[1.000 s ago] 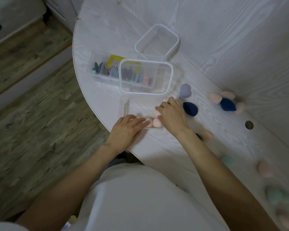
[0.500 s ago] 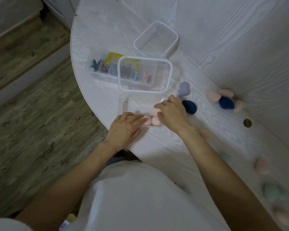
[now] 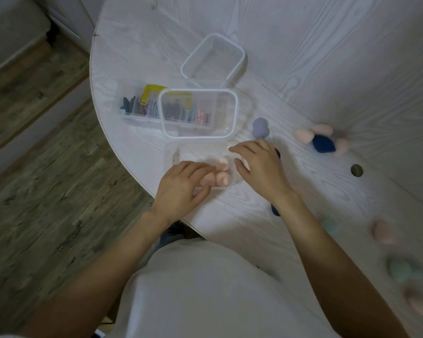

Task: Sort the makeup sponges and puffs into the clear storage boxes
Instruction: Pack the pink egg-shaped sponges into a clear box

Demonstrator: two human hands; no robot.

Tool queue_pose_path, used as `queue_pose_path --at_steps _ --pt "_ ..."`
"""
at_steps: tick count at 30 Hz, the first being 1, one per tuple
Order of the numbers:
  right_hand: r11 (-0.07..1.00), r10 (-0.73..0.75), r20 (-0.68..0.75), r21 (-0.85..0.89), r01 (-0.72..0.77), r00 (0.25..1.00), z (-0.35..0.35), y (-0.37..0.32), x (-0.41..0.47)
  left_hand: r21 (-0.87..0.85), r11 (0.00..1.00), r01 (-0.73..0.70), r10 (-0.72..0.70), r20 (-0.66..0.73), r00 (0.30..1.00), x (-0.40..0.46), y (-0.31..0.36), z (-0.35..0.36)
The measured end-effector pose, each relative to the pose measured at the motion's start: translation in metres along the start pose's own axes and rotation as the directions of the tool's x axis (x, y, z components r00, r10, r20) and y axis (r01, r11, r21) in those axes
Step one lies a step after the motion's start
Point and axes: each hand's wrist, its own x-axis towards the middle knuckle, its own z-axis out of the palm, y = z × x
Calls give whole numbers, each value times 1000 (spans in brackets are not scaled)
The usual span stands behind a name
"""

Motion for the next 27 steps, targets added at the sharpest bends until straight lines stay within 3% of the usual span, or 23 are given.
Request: queue_pose_path --at_steps 3,5,7,10,13,16,19,21,25,27 --pt "985 171 -167 61 -163 971 -30 26 -20 -83 994 -74 65 -104 993 39 26 -7" --pt "947 320 -204 99 -305 925 -44 52 -33 -175 979 -108 95 -78 992 70 46 -2" --pt "897 443 -208 112 -428 872 -50 82 -42 -261 962 -77 88 31 996 102 59 15" --pt "842 538 -183 63 -536 823 -52 134 -45 -317 945 80 23 311 950 153 75 59" --pt "746 666 -49 41 -664 745 -48 170 -36 -192 970 148 -29 513 858 196 84 106" --pt "707 707 31 8 -707 707 -46 186 -26 -114 973 200 -89 613 785 217 87 139" --pt "715 684 36 -229 -660 729 -48 191 -15 -124 970 210 -86 633 769 230 91 158" --pt "718 674 75 -298 -629 735 -46 189 -8 -104 973 208 -100 620 779 233 94 166" --pt "705 705 -18 -97 -703 709 -33 189 0 -142 933 330 -200 558 805 228 97 176" --pt "687 722 -90 -25 -726 686 -30 184 1 -192 936 297 -160 520 839 218 98 162"
